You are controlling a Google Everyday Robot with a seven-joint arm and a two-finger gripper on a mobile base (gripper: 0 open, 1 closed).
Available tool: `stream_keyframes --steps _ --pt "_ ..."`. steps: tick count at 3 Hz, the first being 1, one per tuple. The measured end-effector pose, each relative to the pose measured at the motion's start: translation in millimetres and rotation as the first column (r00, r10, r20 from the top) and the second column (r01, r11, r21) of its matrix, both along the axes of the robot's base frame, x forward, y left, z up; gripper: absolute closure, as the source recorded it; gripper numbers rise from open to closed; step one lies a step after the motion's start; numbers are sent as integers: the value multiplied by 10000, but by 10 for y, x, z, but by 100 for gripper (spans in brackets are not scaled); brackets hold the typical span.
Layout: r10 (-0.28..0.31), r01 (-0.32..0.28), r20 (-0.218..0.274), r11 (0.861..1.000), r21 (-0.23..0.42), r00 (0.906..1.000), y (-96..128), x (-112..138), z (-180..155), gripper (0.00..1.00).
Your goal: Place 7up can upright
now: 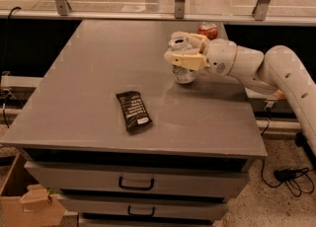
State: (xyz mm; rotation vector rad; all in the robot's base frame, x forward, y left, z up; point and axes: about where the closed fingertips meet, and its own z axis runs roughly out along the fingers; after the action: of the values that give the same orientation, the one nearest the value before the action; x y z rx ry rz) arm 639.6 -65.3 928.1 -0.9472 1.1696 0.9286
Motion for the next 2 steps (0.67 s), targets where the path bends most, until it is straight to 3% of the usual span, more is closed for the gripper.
stream_keyframes --steps 1,2 --pt "47 -47 8 10000 -2 10000 29 -4 7 0" --pt "49 -49 9 10000 -2 10000 30 -5 7 0"
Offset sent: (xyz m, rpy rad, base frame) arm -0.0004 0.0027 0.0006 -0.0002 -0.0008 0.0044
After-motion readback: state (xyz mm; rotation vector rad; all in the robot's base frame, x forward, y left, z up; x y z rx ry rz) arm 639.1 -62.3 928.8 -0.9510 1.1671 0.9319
